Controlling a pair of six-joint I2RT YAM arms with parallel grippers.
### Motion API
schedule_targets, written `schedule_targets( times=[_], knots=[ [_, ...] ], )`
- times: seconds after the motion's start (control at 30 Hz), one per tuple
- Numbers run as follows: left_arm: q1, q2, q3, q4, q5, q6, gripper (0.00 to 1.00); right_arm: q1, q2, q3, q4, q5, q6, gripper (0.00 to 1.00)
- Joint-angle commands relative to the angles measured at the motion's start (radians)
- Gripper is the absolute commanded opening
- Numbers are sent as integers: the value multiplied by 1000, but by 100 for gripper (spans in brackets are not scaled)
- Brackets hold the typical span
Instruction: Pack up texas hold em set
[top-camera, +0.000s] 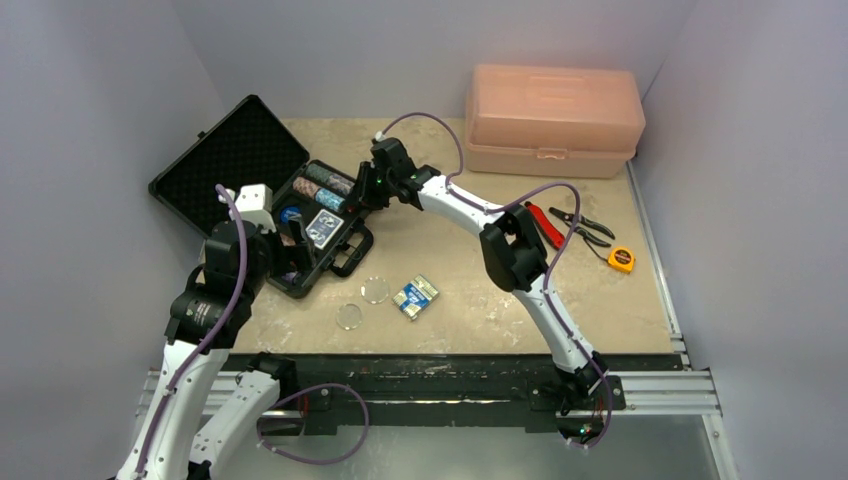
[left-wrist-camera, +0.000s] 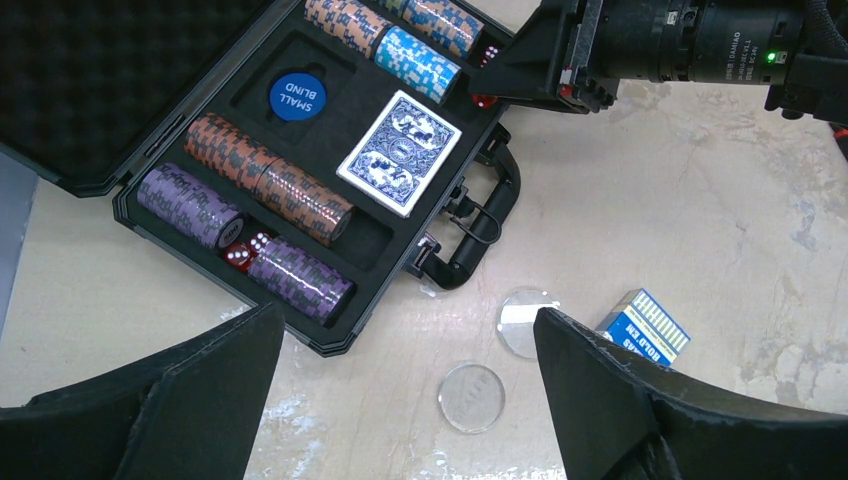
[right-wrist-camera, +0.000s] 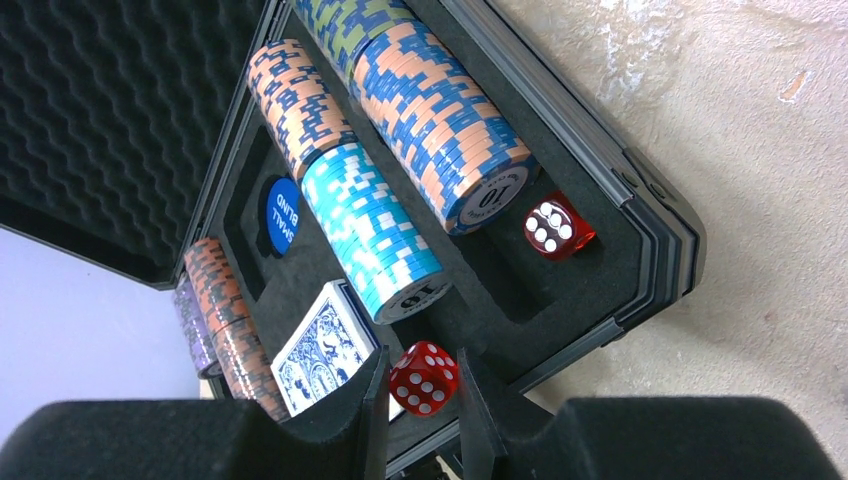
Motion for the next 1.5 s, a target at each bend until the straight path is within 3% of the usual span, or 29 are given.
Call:
schedule_targets(
  times=[0.0, 0.37, 0.77, 1.03, 1.2, 1.47],
  knots=[
    [-4, -1, -2, 42, 12, 16, 96, 6, -1, 44, 29, -23, 8, 15],
    [-4, 2, -2, 42, 15, 17, 96, 6, 3, 46, 28, -16, 9, 39],
    [-4, 5, -2, 42, 14, 17, 96, 6, -5, 47, 26, -12, 6, 45],
    [-4, 13, -2, 41, 7, 16, 96, 6, -95, 20, 16, 27, -47, 47],
    [-4, 16, -3, 41, -3, 14, 96, 7, -197, -56, 22, 67, -90, 57],
    [-4, 31, -17, 51, -9, 7, 96, 6, -376, -206, 30, 162, -164, 82]
  ],
)
